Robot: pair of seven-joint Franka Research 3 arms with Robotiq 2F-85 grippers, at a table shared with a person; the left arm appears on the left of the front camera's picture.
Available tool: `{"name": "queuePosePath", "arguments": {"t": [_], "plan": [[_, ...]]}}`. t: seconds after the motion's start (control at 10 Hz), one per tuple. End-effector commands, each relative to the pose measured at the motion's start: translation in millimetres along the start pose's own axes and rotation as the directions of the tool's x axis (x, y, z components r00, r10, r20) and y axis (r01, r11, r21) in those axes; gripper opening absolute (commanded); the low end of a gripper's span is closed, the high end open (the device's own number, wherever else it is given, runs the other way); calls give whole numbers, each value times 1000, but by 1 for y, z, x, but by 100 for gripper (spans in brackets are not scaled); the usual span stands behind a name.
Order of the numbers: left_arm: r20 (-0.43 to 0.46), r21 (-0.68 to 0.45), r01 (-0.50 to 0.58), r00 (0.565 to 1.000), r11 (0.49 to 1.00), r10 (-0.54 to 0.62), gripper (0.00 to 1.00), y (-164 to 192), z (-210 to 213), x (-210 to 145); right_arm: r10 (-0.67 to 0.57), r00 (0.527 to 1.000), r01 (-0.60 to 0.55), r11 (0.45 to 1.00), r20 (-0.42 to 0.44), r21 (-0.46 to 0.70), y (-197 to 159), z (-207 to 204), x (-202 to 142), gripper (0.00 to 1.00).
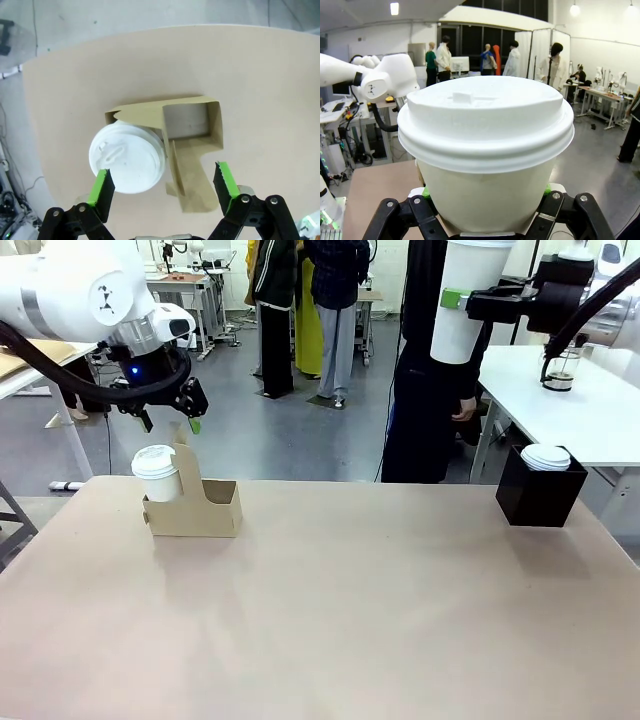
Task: Pour a drink into a cup and package it in a carrier.
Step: Position the Cup Carrier in the center of the table.
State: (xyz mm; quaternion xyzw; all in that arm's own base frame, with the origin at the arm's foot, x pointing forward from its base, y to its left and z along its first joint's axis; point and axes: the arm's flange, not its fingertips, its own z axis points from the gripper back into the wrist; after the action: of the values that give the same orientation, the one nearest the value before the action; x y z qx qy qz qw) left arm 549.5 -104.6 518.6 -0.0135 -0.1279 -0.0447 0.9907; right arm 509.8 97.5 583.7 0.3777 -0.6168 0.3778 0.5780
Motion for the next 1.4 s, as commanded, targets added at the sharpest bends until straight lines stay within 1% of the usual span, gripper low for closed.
{"name": "queuePosePath", "arguments": {"t": [0.0,0.1,0.2,0.4,0.5,0.6,0.7,0.9,1.0,1.1,1.2,1.3], "plan": [[23,19,-15,1000,1000,14,57,5,-2,3,11,1000,-11,1000,17,-2,-2,-2,5,81],[30,12,-2,1000,1000,1,40,6,-8,4,11,1000,-11,1000,17,-2,-2,-2,5,81],[37,6,9,999,1000,-9,0,5,-12,5,11,1000,-11,1000,17,-2,-2,-2,5,81],[35,3,11,999,1000,-11,0,-1,-15,5,11,1000,-11,1000,17,-2,-2,-2,5,81],[30,-3,11,999,1000,-11,13,-4,-19,6,11,1000,-11,1000,17,-2,-2,-2,5,81],[24,-7,11,1000,1000,-11,3,-5,-22,7,11,1000,-11,1000,17,-2,-2,-2,5,81],[22,-10,13,1000,1000,-13,0,-8,-23,7,11,1000,-11,1000,17,-2,-2,-2,5,81],[18,4,11,1000,1000,-11,0,-15,-22,5,11,1000,-11,1000,17,-2,-2,-2,5,81],[7,26,-46,999,999,46,0,-15,-22,4,11,1000,-11,1000,17,-2,-2,-2,5,81],[9,-10,18,1000,1000,-18,0,-11,-23,6,11,1000,-11,1000,17,-2,-2,-2,5,81],[9,-10,18,1000,1000,-18,0,-11,-23,6,11,1000,-11,1000,17,-2,-2,-2,5,81],[7,-9,2,1000,1000,-2,4,-12,-23,6,11,1000,-11,1000,17,-2,-2,-2,5,81]]}}
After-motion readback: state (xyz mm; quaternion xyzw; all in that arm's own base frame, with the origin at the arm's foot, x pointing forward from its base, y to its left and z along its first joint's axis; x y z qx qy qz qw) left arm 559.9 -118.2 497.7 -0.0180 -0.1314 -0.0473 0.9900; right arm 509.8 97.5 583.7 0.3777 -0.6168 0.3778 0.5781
